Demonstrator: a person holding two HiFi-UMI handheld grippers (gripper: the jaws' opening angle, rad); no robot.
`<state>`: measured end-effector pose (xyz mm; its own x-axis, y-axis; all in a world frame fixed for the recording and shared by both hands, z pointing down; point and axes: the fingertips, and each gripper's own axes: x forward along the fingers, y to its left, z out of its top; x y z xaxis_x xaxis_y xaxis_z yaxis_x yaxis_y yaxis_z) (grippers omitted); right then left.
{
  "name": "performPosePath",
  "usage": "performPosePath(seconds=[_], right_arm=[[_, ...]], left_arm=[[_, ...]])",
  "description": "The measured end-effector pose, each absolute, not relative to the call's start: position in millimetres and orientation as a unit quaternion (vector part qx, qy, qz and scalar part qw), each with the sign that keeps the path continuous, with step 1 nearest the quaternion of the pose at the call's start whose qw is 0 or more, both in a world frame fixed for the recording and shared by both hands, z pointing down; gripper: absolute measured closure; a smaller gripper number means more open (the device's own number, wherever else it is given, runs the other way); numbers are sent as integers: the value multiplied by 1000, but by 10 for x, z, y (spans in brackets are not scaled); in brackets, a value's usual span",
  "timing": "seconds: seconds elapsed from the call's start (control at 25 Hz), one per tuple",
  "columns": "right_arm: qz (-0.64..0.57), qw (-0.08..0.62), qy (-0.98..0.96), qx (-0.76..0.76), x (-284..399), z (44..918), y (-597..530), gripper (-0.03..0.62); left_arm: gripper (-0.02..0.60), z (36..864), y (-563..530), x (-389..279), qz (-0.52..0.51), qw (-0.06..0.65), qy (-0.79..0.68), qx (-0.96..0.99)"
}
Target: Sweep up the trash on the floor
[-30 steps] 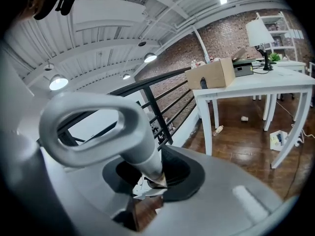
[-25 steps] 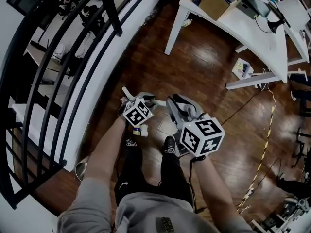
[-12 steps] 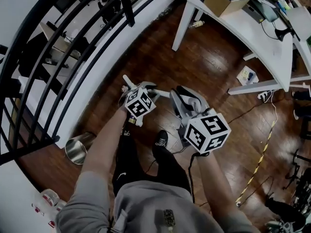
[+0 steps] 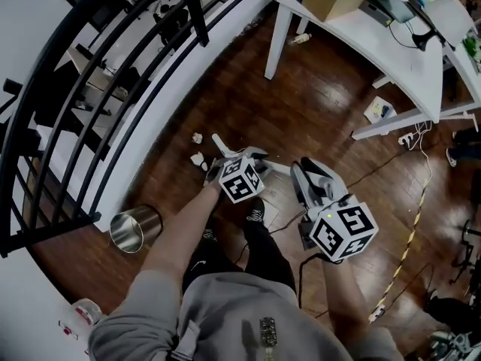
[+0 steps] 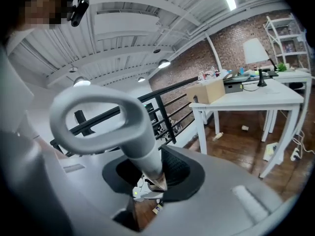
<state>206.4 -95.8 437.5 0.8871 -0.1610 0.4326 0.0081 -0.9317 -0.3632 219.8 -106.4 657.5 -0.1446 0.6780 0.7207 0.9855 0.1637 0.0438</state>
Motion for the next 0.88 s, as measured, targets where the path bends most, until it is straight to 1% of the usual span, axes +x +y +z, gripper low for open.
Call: performPosePath(seconds=[0.24,0.52,0.72,0.88], right_arm=[[-238,194,-69,-949,1270,4505,-1379,510],[-243,234,-196,-921,458,4686,-1903,510],[-226,264,-251,-903,73,4956,-2026,510],[-199,303,-287,-887,-127,5156,-2019,513]], left_arm=[[462,6727,-1430,1263,-249,290,-779,-497],[460,6897,-2042,329,-242,292,-838,-392],[460,7168,-2271,-44,-247,307,-848,-355],[460,7334,-2374,-74,-242,328,-848,-339]])
